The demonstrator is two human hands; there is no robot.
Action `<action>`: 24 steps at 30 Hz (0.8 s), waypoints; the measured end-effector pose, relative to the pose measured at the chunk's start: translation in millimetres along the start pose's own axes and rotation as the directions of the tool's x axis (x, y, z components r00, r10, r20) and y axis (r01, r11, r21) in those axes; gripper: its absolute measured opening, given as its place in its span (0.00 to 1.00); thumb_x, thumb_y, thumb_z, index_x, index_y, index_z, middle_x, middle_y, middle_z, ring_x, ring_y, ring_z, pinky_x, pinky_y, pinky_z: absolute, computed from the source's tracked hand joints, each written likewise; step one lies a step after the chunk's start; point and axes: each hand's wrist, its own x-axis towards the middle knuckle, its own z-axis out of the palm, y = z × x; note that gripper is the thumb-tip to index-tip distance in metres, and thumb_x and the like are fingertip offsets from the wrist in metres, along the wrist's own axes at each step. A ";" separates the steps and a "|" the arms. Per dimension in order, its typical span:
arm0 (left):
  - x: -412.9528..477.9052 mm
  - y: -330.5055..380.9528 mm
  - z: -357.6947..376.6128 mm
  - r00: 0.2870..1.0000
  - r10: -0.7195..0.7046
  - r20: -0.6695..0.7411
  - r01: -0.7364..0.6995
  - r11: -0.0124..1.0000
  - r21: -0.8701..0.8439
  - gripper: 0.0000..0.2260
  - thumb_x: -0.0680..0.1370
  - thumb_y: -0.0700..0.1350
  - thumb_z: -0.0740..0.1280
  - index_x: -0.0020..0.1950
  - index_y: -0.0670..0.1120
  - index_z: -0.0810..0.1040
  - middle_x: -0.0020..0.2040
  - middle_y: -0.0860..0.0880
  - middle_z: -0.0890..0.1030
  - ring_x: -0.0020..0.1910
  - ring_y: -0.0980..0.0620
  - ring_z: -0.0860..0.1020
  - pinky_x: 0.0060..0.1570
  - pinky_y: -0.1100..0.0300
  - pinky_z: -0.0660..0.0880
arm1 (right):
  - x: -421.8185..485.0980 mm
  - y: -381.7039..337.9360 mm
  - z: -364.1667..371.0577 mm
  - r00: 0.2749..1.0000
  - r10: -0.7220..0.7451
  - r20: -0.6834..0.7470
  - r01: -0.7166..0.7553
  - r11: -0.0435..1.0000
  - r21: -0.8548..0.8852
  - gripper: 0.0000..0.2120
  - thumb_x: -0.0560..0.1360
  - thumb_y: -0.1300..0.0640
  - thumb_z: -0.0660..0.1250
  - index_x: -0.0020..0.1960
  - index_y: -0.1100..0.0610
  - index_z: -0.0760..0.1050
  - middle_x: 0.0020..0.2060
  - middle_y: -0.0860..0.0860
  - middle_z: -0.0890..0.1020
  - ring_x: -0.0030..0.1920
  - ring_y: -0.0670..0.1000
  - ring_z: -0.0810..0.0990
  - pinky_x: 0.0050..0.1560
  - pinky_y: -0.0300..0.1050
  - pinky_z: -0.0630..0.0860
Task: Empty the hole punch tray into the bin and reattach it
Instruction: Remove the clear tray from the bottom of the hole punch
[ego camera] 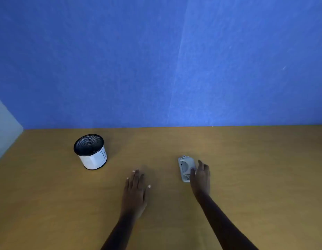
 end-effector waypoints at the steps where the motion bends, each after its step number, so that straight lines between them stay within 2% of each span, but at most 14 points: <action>1: -0.7 0.0 1.1 1.000 0.004 -0.027 -0.005 1.000 -0.026 0.29 0.81 0.55 0.41 0.58 0.41 0.76 0.61 0.38 0.80 0.65 0.46 0.65 0.68 0.57 0.55 | 5.5 1.4 0.0 0.997 0.071 0.027 -0.073 0.996 0.060 0.21 0.78 0.60 0.58 0.68 0.67 0.66 0.62 0.65 0.73 0.61 0.64 0.73 0.59 0.55 0.72; 3: -1.2 2.7 -5.7 1.000 -0.027 -0.005 0.027 0.999 -0.047 0.30 0.81 0.55 0.40 0.57 0.40 0.78 0.60 0.38 0.80 0.65 0.47 0.65 0.70 0.59 0.50 | 13.4 4.5 1.2 0.988 0.135 0.070 -0.143 0.983 0.114 0.17 0.77 0.58 0.58 0.60 0.69 0.73 0.56 0.67 0.77 0.56 0.64 0.76 0.49 0.50 0.71; 4: -2.8 3.3 -8.6 0.998 -0.060 -0.010 0.060 0.998 -0.037 0.30 0.81 0.55 0.40 0.56 0.41 0.78 0.60 0.39 0.80 0.65 0.47 0.65 0.69 0.58 0.51 | 16.3 3.9 0.8 0.980 0.168 0.103 -0.181 0.974 0.136 0.16 0.77 0.58 0.58 0.54 0.70 0.76 0.52 0.68 0.79 0.53 0.64 0.77 0.44 0.46 0.67; 7: -4.5 2.7 -10.2 0.998 -0.070 0.002 0.070 0.996 -0.055 0.27 0.81 0.54 0.40 0.58 0.42 0.75 0.60 0.38 0.80 0.65 0.46 0.65 0.68 0.57 0.53 | 22.2 2.7 3.6 0.960 0.224 0.171 -0.253 0.952 0.175 0.16 0.77 0.58 0.58 0.45 0.68 0.79 0.44 0.67 0.79 0.47 0.61 0.76 0.42 0.43 0.61; 9: -5.7 2.8 -13.6 0.997 -0.075 0.005 0.075 0.994 -0.077 0.26 0.81 0.54 0.41 0.58 0.42 0.73 0.61 0.38 0.80 0.65 0.46 0.64 0.67 0.56 0.55 | 20.6 -0.8 1.4 0.940 0.276 0.202 -0.317 0.925 0.211 0.16 0.77 0.57 0.58 0.47 0.68 0.79 0.44 0.66 0.77 0.44 0.58 0.74 0.43 0.43 0.62; 11: -4.3 4.3 -16.5 0.996 -0.081 0.030 0.084 0.991 -0.105 0.25 0.81 0.54 0.41 0.59 0.42 0.73 0.61 0.38 0.79 0.66 0.45 0.64 0.66 0.56 0.56 | 18.9 -4.5 0.9 0.937 0.281 0.208 -0.328 0.913 0.242 0.17 0.77 0.56 0.58 0.49 0.69 0.78 0.47 0.66 0.79 0.45 0.59 0.76 0.42 0.42 0.64; 14: 0.8 9.7 -21.3 0.997 -0.065 0.032 0.070 0.979 -0.194 0.23 0.80 0.52 0.45 0.62 0.42 0.73 0.65 0.39 0.76 0.69 0.41 0.66 0.68 0.55 0.61 | 7.3 -17.4 -4.6 0.923 0.262 0.283 -0.344 0.890 0.298 0.12 0.78 0.58 0.57 0.42 0.64 0.73 0.36 0.59 0.76 0.38 0.56 0.74 0.34 0.43 0.64; 16: 3.7 16.0 -25.8 0.997 -0.079 0.010 0.078 0.950 -0.302 0.23 0.78 0.50 0.49 0.69 0.42 0.69 0.73 0.41 0.67 0.74 0.43 0.62 0.71 0.57 0.59 | 3.0 -23.3 -4.8 0.888 0.291 0.356 -0.424 0.818 0.389 0.11 0.78 0.59 0.58 0.43 0.64 0.75 0.35 0.58 0.76 0.39 0.55 0.74 0.36 0.43 0.65; 18: 8.4 20.0 -32.7 0.995 -0.075 0.060 0.095 0.866 -0.491 0.24 0.78 0.49 0.53 0.73 0.43 0.63 0.76 0.44 0.60 0.76 0.48 0.56 0.71 0.63 0.53 | -4.0 -28.8 -5.0 0.822 0.285 0.492 -0.537 0.675 0.506 0.11 0.77 0.59 0.59 0.43 0.65 0.76 0.32 0.55 0.77 0.34 0.54 0.76 0.35 0.42 0.69; 20: 14.4 22.7 -37.2 0.994 -0.089 0.071 0.113 0.745 -0.657 0.24 0.78 0.49 0.57 0.73 0.43 0.61 0.75 0.47 0.62 0.75 0.51 0.59 0.67 0.69 0.55 | -11.9 -34.2 -6.6 0.743 0.235 0.627 -0.630 0.562 0.536 0.12 0.78 0.59 0.59 0.39 0.61 0.75 0.30 0.53 0.77 0.28 0.50 0.77 0.29 0.39 0.69; 22: 19.9 27.0 -46.1 0.988 -0.091 0.127 0.156 0.569 -0.808 0.24 0.77 0.54 0.61 0.71 0.48 0.63 0.71 0.52 0.66 0.72 0.54 0.64 0.65 0.67 0.60 | -20.4 -40.6 -10.4 0.675 0.166 0.719 -0.680 0.519 0.518 0.11 0.78 0.57 0.57 0.41 0.60 0.74 0.32 0.53 0.76 0.26 0.49 0.75 0.27 0.39 0.68; 24: 25.3 27.0 -51.3 0.983 -0.075 0.167 0.183 0.426 -0.886 0.27 0.70 0.63 0.62 0.65 0.54 0.66 0.66 0.52 0.70 0.67 0.55 0.69 0.61 0.67 0.67 | -25.6 -44.6 -13.8 0.613 0.098 0.784 -0.707 0.509 0.490 0.11 0.78 0.57 0.56 0.43 0.61 0.74 0.34 0.55 0.77 0.26 0.49 0.77 0.24 0.37 0.71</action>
